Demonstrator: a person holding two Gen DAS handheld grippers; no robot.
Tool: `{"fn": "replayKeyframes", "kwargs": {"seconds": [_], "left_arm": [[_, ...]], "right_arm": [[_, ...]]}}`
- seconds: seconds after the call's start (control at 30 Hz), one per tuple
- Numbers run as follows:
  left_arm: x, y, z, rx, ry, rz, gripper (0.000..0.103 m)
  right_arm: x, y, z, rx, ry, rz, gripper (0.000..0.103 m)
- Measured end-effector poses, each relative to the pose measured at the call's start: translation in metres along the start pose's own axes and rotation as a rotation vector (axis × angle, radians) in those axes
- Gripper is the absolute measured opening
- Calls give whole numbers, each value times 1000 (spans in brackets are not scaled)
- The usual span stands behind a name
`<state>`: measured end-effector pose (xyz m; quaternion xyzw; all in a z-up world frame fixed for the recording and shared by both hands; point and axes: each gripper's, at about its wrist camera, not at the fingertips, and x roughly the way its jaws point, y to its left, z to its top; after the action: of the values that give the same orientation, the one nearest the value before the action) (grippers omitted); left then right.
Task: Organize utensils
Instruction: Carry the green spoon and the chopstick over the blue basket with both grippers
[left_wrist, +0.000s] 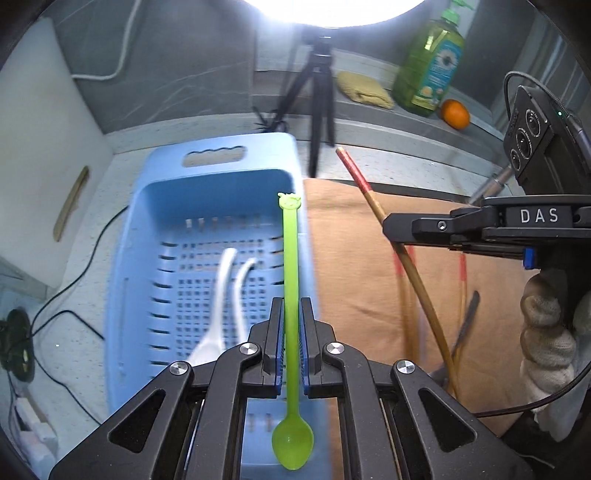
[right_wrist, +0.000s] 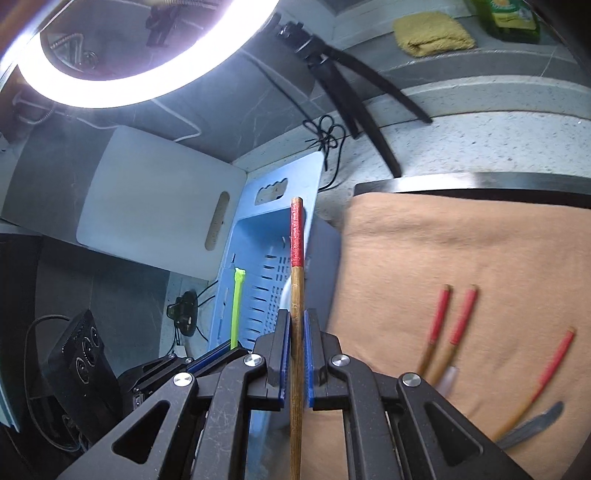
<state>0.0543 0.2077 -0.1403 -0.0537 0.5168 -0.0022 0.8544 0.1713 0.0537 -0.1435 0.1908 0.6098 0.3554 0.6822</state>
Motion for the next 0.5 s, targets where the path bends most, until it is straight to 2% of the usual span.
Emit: {"fn": "replayKeyframes", "kwargs": {"seconds": [0.23,0.5], "left_arm": [[7,41,0,-14,14,3,6],[18,63,-2,-18,34,-3,6]], "right_arm": [[46,26,0,16,14,24,7],[82,36,-2,16,23,12,7]]}}
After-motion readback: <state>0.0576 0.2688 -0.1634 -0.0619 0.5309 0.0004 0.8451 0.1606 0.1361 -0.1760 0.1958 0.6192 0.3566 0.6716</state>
